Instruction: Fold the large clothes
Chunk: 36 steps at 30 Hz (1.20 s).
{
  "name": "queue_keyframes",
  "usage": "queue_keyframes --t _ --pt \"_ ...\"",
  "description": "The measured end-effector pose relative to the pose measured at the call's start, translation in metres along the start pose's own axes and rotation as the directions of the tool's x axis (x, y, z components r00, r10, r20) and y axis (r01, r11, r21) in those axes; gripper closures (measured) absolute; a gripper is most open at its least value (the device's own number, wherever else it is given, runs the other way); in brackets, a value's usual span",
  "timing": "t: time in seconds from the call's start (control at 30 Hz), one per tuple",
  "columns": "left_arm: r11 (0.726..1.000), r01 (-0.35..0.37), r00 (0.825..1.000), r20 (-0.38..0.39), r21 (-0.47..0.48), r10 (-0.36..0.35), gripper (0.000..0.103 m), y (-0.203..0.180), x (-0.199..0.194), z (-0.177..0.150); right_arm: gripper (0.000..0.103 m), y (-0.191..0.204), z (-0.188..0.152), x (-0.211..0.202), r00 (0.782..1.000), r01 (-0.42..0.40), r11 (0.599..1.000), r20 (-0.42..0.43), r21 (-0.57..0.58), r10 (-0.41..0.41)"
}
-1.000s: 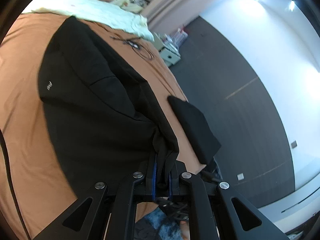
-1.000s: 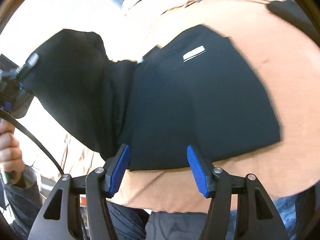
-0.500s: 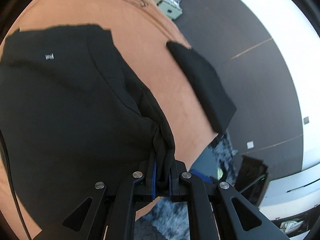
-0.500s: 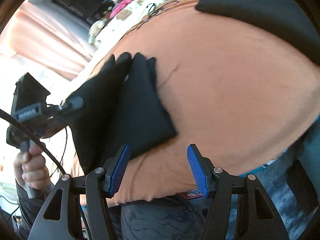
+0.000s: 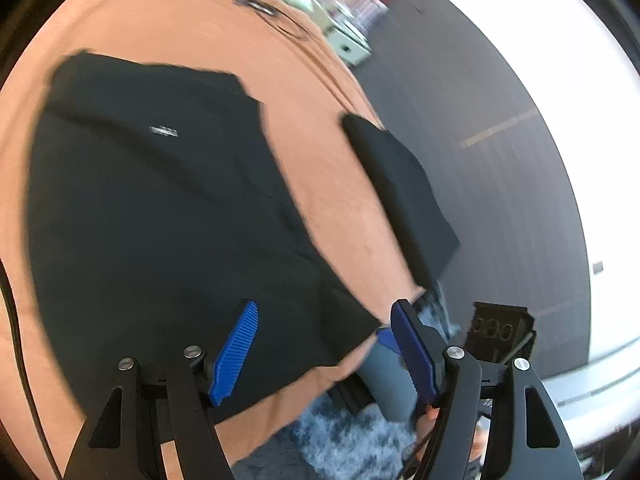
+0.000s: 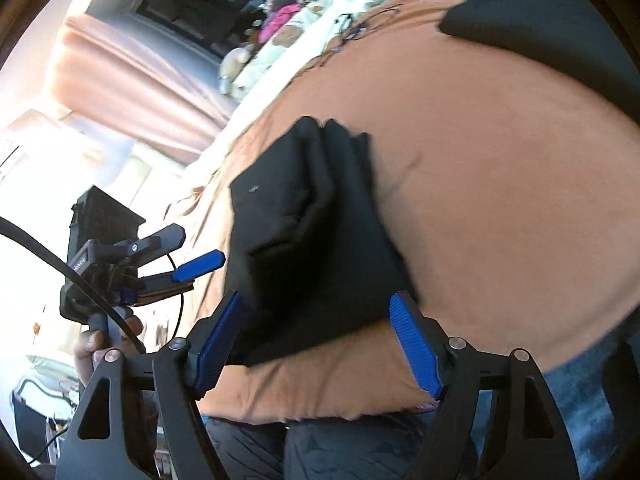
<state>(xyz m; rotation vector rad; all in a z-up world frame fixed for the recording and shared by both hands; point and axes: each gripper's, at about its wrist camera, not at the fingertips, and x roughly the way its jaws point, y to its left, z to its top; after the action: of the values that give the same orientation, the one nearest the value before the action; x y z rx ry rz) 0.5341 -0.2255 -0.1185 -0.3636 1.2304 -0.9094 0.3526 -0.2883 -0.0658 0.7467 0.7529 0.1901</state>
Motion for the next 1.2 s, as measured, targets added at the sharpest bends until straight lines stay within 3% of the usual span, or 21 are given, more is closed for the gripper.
queue_keyframes --t 0.17,0.27,0.37,0.4,0.43,0.47,0.6,0.67,0.83,1.0,1.13,1.2 --pt "0.991 -0.123 0.989 0.069 -0.058 0.127 0.032 0.048 -0.041 -0.013 0.029 0.000 0.015 0.035 0.999 -0.020 1.000 -0.047 -0.015 0.019" --pt "0.971 -0.220 0.969 0.095 -0.088 0.228 0.032 0.071 -0.052 -0.026 0.029 0.002 0.027 0.059 0.997 0.011 0.999 -0.071 -0.033 -0.014" --pt "0.955 -0.265 0.958 0.074 -0.129 0.276 0.032 0.094 -0.049 -0.040 0.031 0.010 0.037 0.074 0.995 0.073 0.996 -0.070 -0.050 -0.077" --pt "0.953 -0.268 0.958 0.067 -0.140 0.279 0.032 0.096 -0.044 -0.043 0.041 0.013 0.039 0.078 0.994 0.084 0.995 -0.067 -0.061 -0.088" --pt "0.950 -0.274 0.957 0.056 -0.152 0.285 0.032 0.102 -0.041 -0.047 0.075 0.016 0.041 0.078 0.994 0.083 0.994 -0.068 -0.071 -0.087" --pt "0.946 -0.282 0.956 0.041 -0.157 0.292 0.032 0.111 -0.039 -0.049 0.089 0.018 0.042 0.078 0.993 0.076 0.994 -0.081 -0.075 -0.082" --pt "0.950 -0.280 0.959 -0.005 -0.142 0.282 0.033 0.124 -0.031 -0.062 0.093 0.016 0.042 0.070 0.994 0.074 0.994 -0.072 -0.086 -0.080" --pt "0.957 -0.261 0.965 -0.016 -0.126 0.261 0.046 0.120 -0.027 -0.065 0.094 0.012 0.038 0.062 0.996 0.072 0.994 -0.052 -0.087 -0.077" --pt "0.944 -0.327 0.945 -0.020 -0.032 0.327 0.057 0.090 -0.024 -0.064 0.095 -0.004 0.023 0.050 0.994 0.096 0.994 -0.040 -0.060 -0.099" --pt "0.917 -0.397 0.916 -0.040 0.044 0.399 0.058 0.074 -0.006 -0.063 0.095 -0.024 0.009 0.040 0.993 0.104 0.994 -0.047 -0.019 -0.105" --pt "0.914 -0.403 0.912 -0.055 0.053 0.405 0.058 0.079 0.006 -0.064 0.095 -0.028 0.007 0.048 0.988 0.139 0.990 -0.062 -0.007 -0.139" --pt "0.920 -0.388 0.919 -0.056 0.047 0.390 0.058 0.078 0.006 -0.060 0.095 -0.024 0.008 0.048 0.987 0.147 0.989 -0.064 -0.004 -0.147"
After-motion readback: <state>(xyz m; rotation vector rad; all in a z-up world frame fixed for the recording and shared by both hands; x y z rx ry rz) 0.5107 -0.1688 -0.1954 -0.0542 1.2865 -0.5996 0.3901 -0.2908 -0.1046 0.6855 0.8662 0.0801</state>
